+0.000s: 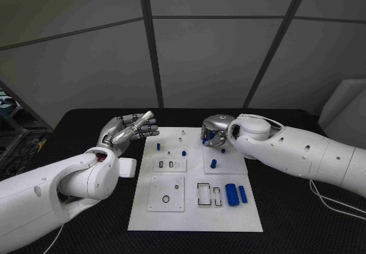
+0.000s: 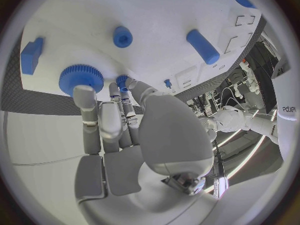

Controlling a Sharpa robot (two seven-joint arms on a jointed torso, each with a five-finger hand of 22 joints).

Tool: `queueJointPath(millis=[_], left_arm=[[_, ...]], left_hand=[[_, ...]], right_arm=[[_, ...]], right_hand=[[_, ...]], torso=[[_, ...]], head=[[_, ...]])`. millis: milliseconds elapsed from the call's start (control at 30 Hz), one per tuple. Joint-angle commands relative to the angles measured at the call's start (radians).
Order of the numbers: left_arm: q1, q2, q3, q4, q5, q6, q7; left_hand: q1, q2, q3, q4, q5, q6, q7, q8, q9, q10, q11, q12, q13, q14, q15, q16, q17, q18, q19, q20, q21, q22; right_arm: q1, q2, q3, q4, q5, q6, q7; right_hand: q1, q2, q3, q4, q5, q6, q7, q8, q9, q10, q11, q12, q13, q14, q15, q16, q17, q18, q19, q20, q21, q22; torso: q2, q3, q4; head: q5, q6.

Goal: Assemble the parts on the task board

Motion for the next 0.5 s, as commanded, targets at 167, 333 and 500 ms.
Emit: queueJointPath(millis=[167,333,500], left_arm=[[0.001,-0.001,0.001,-0.001,-0.008,0.012,0.000],[0.001,-0.004,0.001,-0.001,-0.008,0.012,-0.001],[0.001,-0.004,0.001,-0.002,-0.008,0.013,-0.001]], left_hand=[[0.005,-0.006,0.002,-0.009,-0.001,-0.010,0.041,-0.006,-0.001,-0.011,0.005,-0.007,-0.001,0.004,0.002,-0.008,0.002,-0.005,0.007,0.000,0.001,-0.001],[0.005,-0.006,0.002,-0.011,-0.001,-0.011,0.042,-0.007,-0.001,-0.014,0.006,-0.008,-0.001,0.004,0.003,-0.010,0.002,-0.005,0.007,0.000,0.001,-0.002],[0.006,-0.007,0.002,-0.013,-0.001,-0.012,0.043,-0.008,-0.001,-0.015,0.007,-0.008,-0.001,0.003,0.004,-0.012,0.002,-0.005,0.006,0.000,0.000,-0.002]], right_arm=[[0.002,-0.004,0.000,0.017,-0.004,-0.080,0.014],[0.002,-0.012,0.001,0.042,-0.005,-0.134,-0.003],[0.004,-0.007,0.002,0.045,-0.011,-0.186,-0.019]], right_hand=[[0.027,0.006,0.027,-0.018,-0.009,0.019,0.000,0.008,0.003,0.023,-0.004,0.006,0.004,0.039,-0.008,0.020,0.022,-0.014,0.014,-0.004,0.032,0.039],[0.033,0.000,0.038,-0.029,-0.007,0.019,0.001,0.005,0.002,0.023,-0.003,0.001,0.003,0.037,-0.008,0.019,0.018,-0.014,0.009,-0.006,0.039,0.043],[0.032,-0.005,0.043,-0.032,0.000,0.019,0.002,0.004,0.001,0.024,-0.002,-0.002,0.003,0.037,-0.007,0.022,0.019,-0.015,0.009,-0.006,0.046,0.052]], torso=[[0.001,-0.0001,-0.0001],[0.002,-0.0003,-0.0023],[0.002,-0.0005,-0.0003]], head=[[0.001,0.000],[0.006,0.005],[-0.001,0.010]])
